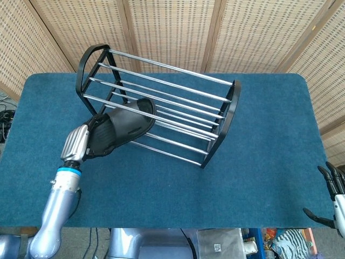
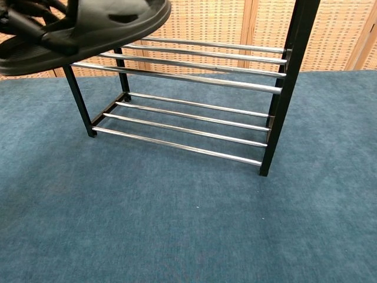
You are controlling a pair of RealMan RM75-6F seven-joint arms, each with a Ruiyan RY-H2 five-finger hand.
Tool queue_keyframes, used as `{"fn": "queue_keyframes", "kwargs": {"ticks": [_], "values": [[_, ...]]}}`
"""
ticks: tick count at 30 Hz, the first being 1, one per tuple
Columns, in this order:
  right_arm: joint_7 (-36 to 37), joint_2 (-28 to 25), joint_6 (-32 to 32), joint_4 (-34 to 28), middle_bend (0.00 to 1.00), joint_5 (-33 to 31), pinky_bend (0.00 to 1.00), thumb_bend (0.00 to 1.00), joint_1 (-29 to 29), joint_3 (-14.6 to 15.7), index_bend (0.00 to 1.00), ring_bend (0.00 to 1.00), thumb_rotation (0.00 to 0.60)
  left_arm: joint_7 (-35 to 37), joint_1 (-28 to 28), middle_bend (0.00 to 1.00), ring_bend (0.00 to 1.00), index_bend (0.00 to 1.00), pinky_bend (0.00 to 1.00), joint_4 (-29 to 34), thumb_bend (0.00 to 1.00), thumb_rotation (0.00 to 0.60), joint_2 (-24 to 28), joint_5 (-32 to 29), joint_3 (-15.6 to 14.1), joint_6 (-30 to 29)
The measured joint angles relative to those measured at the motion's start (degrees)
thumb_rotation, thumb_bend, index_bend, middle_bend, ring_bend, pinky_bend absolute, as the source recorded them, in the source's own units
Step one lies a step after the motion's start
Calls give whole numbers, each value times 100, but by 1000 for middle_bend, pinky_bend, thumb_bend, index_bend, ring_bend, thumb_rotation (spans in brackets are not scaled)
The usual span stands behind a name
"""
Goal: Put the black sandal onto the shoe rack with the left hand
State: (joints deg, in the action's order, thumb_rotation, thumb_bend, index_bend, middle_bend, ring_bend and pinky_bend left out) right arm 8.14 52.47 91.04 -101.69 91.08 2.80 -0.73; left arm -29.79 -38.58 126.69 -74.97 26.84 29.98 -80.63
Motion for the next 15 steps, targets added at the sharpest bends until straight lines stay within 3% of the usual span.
{"fn": "queue_keyframes", "kwargs": {"ticks": [7, 15], "values": [[63, -24, -60, 14, 0, -46, 0, 0, -30, -10, 0, 0, 600, -459, -873, 352, 311, 329, 519, -451, 436, 600, -586, -1069, 491, -468], [138, -44, -95, 30, 0, -103, 0, 0, -42, -24, 0, 0, 600, -595, -1414, 353, 311, 329, 519, -986, 436, 600, -1111, -1506, 701, -773]]}}
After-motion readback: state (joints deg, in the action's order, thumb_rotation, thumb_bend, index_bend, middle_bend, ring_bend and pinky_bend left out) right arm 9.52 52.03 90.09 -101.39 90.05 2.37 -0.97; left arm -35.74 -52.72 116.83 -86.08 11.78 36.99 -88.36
